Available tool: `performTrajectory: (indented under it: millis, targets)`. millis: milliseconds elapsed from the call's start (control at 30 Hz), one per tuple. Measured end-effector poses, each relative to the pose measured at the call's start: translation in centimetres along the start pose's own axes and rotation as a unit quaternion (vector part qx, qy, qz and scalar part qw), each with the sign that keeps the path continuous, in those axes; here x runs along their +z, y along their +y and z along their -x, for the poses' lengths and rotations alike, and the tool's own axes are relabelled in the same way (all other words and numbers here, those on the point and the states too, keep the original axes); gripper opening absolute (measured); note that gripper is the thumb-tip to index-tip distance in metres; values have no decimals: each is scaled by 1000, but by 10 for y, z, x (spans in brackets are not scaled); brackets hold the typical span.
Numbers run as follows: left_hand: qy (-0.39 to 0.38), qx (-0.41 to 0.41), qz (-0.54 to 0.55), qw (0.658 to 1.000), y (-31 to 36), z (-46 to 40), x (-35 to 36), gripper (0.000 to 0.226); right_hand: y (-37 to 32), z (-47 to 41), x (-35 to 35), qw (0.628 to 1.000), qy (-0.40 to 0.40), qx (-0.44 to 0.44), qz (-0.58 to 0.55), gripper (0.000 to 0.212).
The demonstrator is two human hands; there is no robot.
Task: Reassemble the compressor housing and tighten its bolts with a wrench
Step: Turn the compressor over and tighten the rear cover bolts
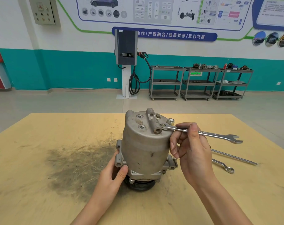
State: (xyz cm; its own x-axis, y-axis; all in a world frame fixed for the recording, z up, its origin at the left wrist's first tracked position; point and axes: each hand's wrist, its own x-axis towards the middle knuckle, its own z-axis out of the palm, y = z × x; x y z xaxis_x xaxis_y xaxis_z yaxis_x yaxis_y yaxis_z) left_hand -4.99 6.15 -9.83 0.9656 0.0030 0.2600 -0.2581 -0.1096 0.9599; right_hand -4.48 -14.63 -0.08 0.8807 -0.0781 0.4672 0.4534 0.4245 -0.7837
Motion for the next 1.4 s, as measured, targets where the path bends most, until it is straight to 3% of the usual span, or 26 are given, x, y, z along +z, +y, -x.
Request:
performTrajectory:
  millis: [133,333,733,900,1033,1200,1400]
  targets:
    - [-2,-1,4,1000,-1,1,0,89,-1,-4,-4,999,5,34,-29,37]
    - [3,1,22,1000,1,0,-1,125,-3,-1,-2,1000,-8,15,-5,38]
    - [-4,-7,-6,1000,-3,-1,-1,115,-2,8,5,998,13,-36,47,40]
    - [-3,-2,-7,1000,-8,-1,0,86,-2,8,3,999,10,-31,43,36]
    - [-3,3,-1,1000,-5,-2,0,117,-3,4,2,1000,12,1,14,37]
    - [-3,6,6,1000,-6,-1,-1,118,-3,-3,-2,998,14,44,-29,36]
    - [-3,-1,12,1000,-5,-1,-1,122,-1,3,2,1000,18,10,3,37]
